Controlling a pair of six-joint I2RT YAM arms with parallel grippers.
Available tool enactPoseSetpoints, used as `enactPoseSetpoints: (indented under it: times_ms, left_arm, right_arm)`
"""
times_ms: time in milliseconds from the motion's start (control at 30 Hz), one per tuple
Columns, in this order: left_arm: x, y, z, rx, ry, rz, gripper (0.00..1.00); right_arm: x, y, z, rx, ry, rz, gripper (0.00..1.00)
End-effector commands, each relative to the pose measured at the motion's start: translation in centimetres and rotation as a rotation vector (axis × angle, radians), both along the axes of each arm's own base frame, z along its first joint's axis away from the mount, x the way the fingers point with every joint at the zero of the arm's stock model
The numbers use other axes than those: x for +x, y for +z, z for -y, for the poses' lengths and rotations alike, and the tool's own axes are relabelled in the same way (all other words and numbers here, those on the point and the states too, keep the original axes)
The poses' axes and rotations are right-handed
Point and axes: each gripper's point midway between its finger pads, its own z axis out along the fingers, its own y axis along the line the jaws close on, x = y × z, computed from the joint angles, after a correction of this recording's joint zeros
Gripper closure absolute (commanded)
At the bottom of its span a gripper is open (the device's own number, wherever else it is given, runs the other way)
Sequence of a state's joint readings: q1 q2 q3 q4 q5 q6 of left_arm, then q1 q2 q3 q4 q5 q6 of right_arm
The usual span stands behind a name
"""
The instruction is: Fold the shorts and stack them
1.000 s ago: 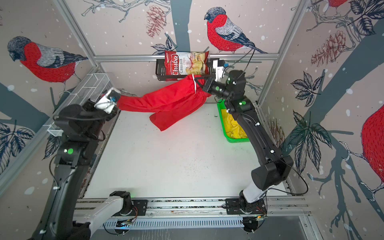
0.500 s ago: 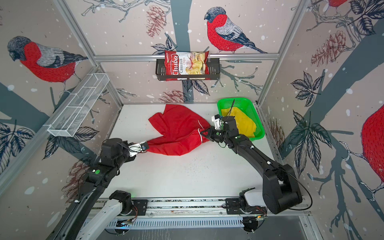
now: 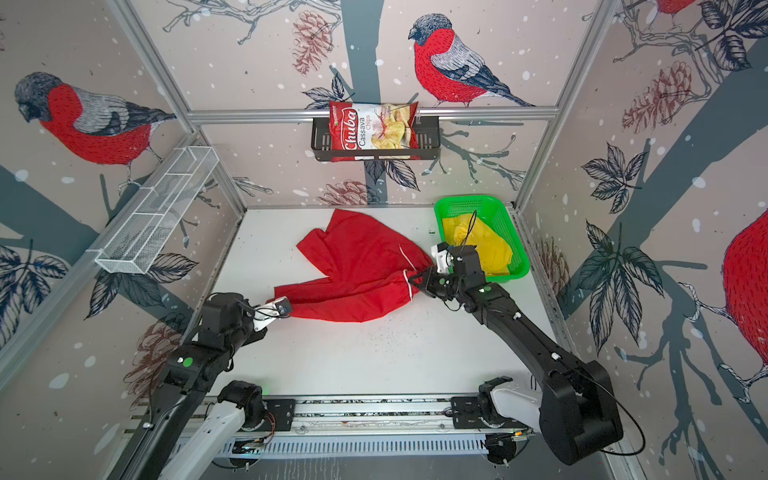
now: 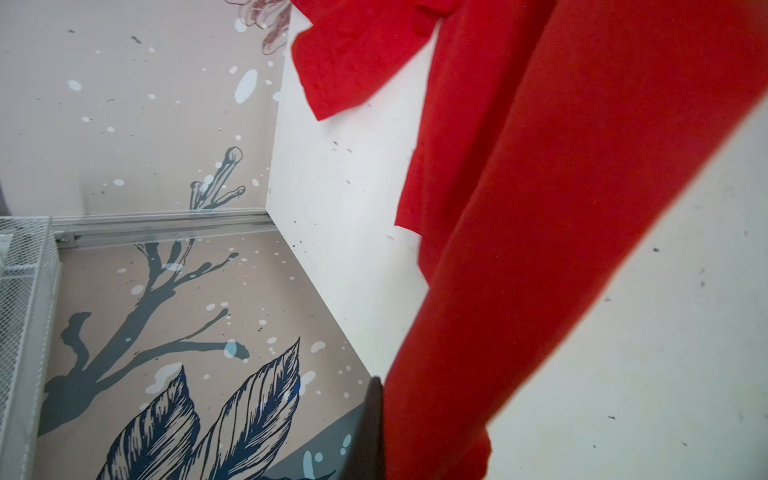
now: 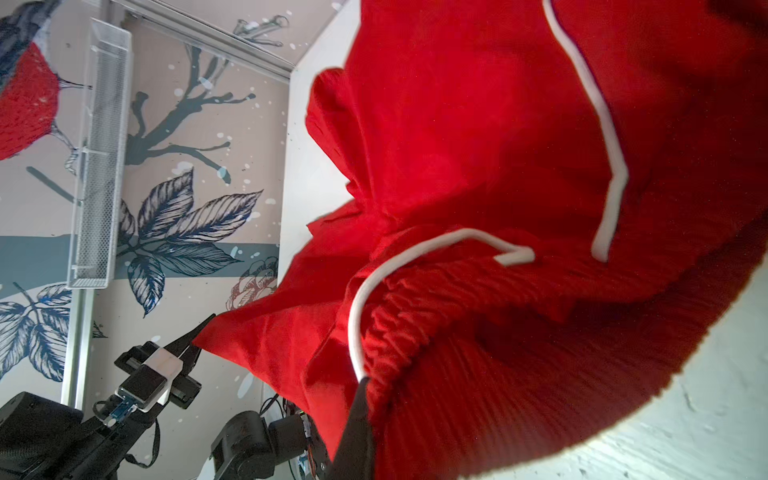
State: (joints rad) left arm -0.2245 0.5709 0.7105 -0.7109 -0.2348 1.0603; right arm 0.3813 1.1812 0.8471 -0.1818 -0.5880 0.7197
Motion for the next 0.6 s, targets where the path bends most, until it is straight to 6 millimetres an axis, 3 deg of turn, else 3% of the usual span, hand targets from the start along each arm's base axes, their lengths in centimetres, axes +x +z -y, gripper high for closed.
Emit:
enactPoseSetpoints:
  times_ms: [0, 133, 267, 433, 567]
  left_arm:
    - [2.4, 8.6, 1.3, -0.185, 0.027, 0.237, 1.0]
    - [1.7, 17.9, 1.8, -0.298, 0.006, 0.418, 1.0]
    - [-0.8, 24.9, 2.1, -0.397, -0.037, 0.572, 1.0]
    - [-3.4, 29.0, 2.1, -0.45, -0.084, 0.676, 1.0]
    - [-3.7, 30.1, 2.1, -0.443, -0.096, 0.714, 1.0]
  right_arm:
    - [2.0, 7.1, 0.2, -0.019, -0.004, 0.21, 0.98]
    - [1.9, 16.9, 1.0, 0.006, -0.009, 0.455, 0.98]
    - [-0.4, 25.3, 2.6, 0.039, -0.031, 0.653, 0.98]
    - [-5.2, 32.8, 4.1, 0.085, -0.027, 0.797, 0.99]
    - [-7.8, 36.4, 5.0, 0.13, -0.041, 0.862, 0.99]
